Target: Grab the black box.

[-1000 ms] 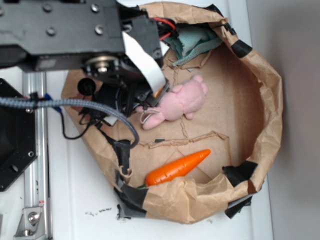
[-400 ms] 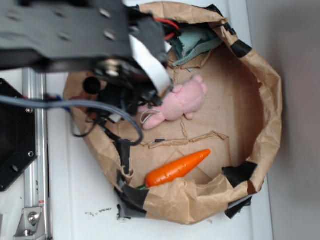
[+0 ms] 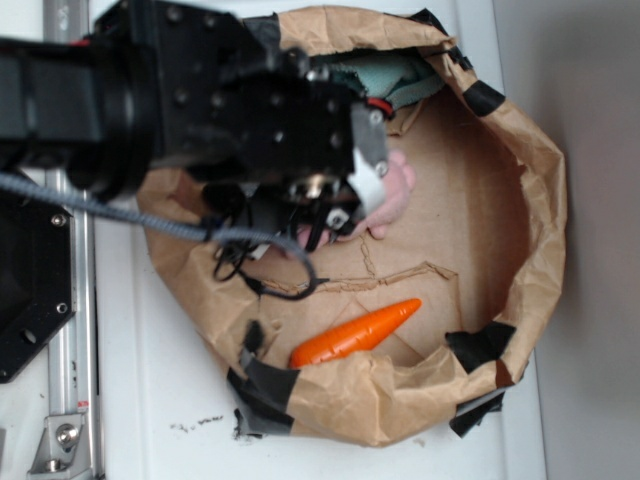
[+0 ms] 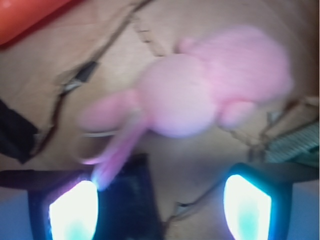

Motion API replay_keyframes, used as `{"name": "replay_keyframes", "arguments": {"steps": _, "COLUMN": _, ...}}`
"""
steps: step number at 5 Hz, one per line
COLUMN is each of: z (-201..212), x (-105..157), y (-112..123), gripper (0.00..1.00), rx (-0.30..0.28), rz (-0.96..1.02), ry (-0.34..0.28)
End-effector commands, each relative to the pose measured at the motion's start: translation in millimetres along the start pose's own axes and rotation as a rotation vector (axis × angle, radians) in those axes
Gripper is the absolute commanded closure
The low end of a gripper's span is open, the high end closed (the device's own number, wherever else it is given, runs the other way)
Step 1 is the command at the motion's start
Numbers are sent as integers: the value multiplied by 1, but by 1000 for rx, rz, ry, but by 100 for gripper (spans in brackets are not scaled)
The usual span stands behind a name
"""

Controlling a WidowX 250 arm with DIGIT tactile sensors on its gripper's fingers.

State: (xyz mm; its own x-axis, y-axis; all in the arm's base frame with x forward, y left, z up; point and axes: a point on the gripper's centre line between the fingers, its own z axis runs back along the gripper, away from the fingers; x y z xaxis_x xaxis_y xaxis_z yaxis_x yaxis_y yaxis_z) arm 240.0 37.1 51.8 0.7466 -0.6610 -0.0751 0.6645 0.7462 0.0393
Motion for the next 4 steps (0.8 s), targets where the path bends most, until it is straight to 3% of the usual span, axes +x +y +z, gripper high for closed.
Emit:
{"name": "replay_keyframes", "arguments": {"steps": 1, "z": -5, "x": -15, "y": -1, "gripper": 0, "rx": -16, "rz": -65, "ry": -20}}
{"name": "replay_keyframes", "arguments": {"steps": 4, "z": -16, "x": -12, "y": -25, "gripper": 0, "rx": -40, "rz": -143, "ry": -46}}
